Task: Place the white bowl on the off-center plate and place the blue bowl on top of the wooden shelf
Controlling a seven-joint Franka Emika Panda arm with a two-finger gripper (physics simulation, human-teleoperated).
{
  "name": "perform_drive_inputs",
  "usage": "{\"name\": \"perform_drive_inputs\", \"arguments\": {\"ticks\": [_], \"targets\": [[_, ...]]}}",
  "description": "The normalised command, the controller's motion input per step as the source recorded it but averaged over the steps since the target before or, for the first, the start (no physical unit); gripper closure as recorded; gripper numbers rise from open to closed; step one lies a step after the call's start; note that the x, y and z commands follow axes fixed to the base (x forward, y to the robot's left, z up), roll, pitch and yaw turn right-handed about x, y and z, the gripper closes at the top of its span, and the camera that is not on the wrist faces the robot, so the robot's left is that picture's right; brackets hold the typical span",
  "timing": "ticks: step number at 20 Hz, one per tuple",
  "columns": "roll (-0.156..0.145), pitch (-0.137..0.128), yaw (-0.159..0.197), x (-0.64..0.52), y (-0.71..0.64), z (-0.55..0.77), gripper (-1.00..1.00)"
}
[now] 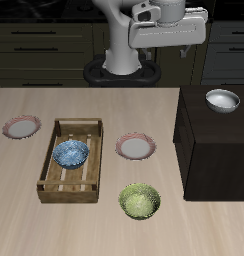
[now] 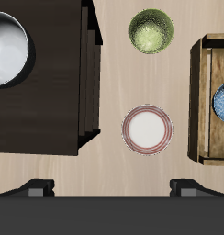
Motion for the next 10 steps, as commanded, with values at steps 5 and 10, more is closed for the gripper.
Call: {"name": "perform_drive_inputs", "arguments": {"ticks": [5, 10], "targets": [[-0.012, 0.007, -0.010, 0.18, 0.22, 0.04, -1.00], [-0.028, -0.016, 0.004, 0.18, 0.16, 0.08, -1.00]]}}
